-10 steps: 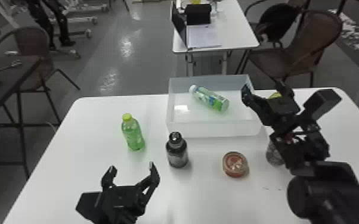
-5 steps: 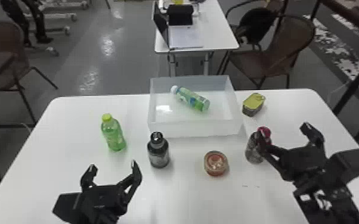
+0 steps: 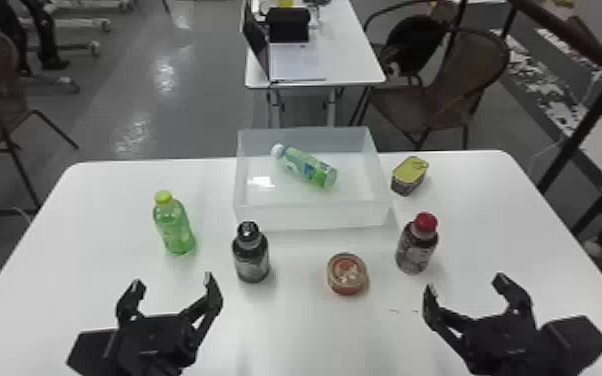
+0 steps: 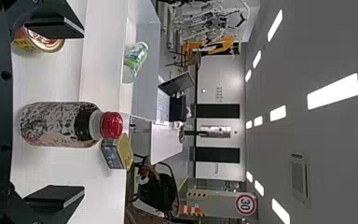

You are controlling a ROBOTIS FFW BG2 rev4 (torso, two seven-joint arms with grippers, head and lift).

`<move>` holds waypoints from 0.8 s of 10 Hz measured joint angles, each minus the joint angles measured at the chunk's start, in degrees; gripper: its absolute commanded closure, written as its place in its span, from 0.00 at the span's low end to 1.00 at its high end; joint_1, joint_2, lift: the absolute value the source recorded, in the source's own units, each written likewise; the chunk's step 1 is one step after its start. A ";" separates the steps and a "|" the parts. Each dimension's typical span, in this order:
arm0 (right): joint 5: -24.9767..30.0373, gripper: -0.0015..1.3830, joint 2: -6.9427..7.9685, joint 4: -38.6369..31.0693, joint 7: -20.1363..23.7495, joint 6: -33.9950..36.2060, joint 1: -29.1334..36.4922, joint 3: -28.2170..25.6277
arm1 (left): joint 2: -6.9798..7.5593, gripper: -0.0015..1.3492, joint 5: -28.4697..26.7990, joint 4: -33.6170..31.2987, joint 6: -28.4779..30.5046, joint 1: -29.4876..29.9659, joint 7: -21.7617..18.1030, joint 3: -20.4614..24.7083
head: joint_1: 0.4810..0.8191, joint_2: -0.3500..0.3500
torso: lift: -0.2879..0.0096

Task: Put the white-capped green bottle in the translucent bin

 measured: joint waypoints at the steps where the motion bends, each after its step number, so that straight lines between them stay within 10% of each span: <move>1: -0.85 0.11 0.30 0.67 -0.21 0.43 -0.66 -0.07 | 0.03 0.09 -0.13 -0.01 0.01 -0.01 0.00 -0.03 | 0.63 0.51 | 0.71; 8: 1.99 0.11 0.74 -1.95 -6.78 2.98 0.06 -0.18 | 0.30 0.09 -1.37 -0.35 0.63 0.33 0.00 0.00 | 0.63 0.47 | 0.71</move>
